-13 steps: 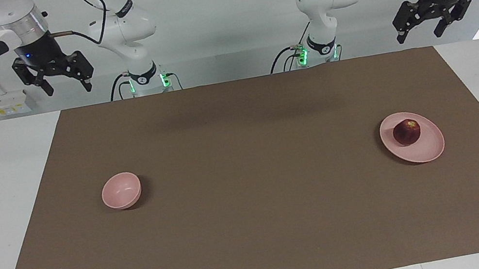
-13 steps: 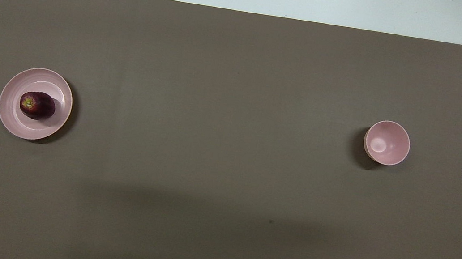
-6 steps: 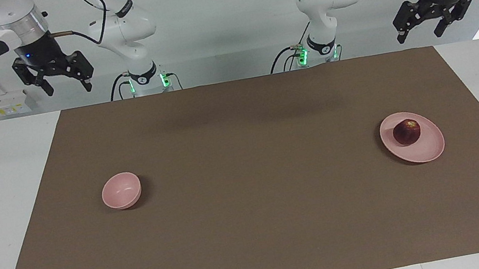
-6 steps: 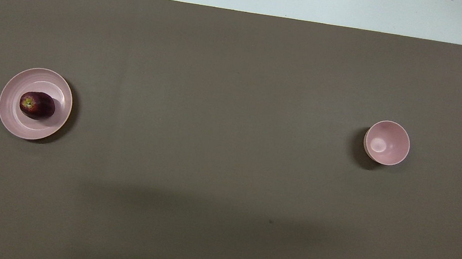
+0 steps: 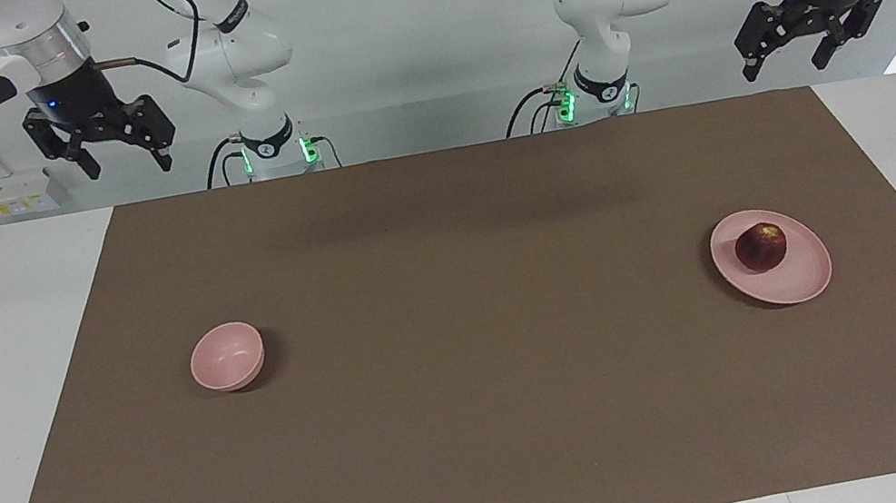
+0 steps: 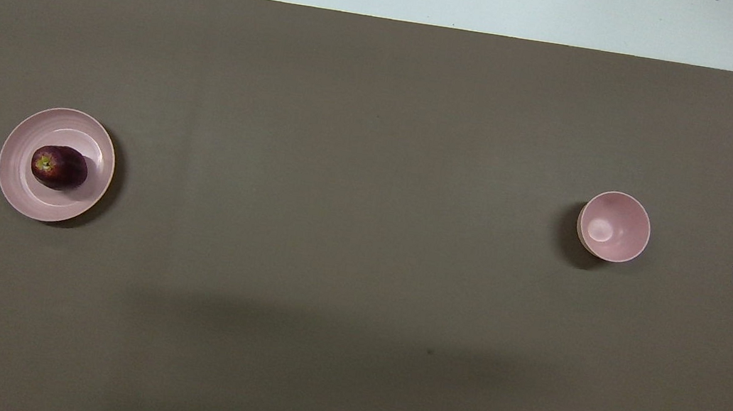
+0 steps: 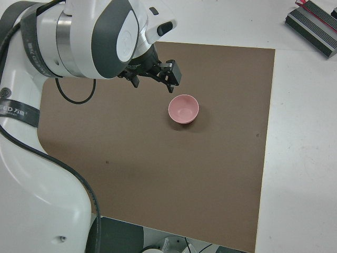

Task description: Move apple from plate to bowl

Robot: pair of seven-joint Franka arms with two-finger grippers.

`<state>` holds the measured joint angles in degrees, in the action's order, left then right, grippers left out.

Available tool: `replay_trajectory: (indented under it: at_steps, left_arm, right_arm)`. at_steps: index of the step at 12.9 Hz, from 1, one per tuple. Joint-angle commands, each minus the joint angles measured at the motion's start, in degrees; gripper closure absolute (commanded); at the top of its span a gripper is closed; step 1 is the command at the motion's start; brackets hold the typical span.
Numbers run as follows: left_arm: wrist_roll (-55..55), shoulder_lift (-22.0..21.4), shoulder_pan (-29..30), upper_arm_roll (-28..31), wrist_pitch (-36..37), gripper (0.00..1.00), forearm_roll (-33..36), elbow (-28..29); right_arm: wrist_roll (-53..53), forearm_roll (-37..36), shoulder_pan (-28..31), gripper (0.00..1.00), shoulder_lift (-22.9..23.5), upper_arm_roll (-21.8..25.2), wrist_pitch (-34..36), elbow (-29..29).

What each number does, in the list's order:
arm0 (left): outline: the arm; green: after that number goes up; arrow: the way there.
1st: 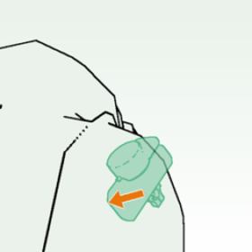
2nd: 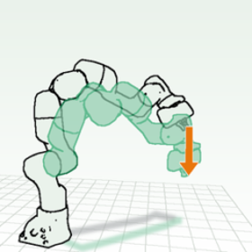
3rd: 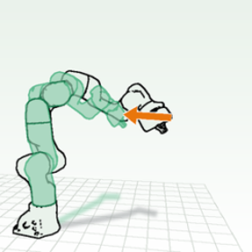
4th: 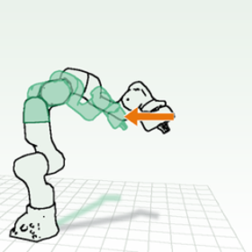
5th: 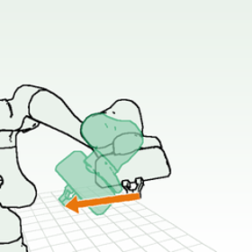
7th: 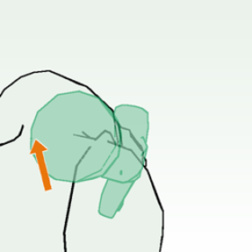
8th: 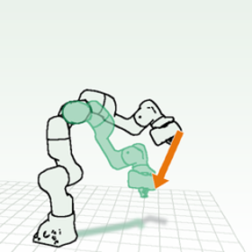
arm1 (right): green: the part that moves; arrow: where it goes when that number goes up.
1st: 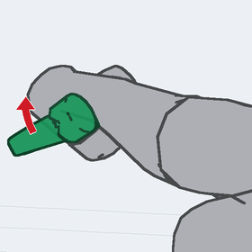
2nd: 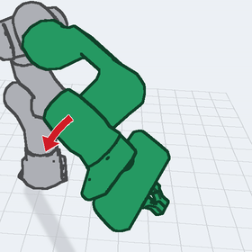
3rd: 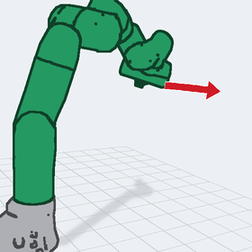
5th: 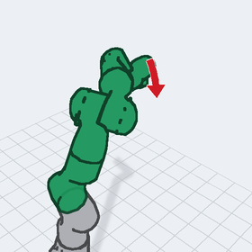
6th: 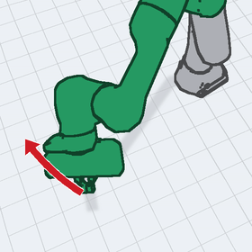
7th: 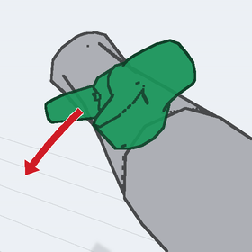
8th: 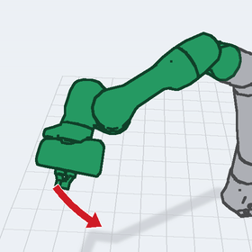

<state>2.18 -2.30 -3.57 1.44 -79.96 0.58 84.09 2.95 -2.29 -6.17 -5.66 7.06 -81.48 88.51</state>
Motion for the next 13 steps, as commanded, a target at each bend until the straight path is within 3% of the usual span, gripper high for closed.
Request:
replay_trajectory:
  at_steps: [1, 6, 13]
  left_arm:
    - [0.28, -0.86, -0.56, 0.23, 0.42, 0.0, 0.12, 0.98]
    - [0.37, -2.27, -0.21, 0.32, -3.36, 0.0, 0.12, 5.72]
    - [2.65, -2.36, 0.4, 0.67, -15.82, 0.0, 0.21, 18.72]
  right_arm:
    - [-1.37, 1.49, 0.81, 0.0, -1.02, -0.3, -0.52, 0.96]
    - [-1.28, 1.49, 0.81, 0.0, -1.02, -0.3, -0.52, 0.96]
    - [-1.37, 1.49, 0.72, 0.0, -1.02, -0.39, 0.1, 0.96]
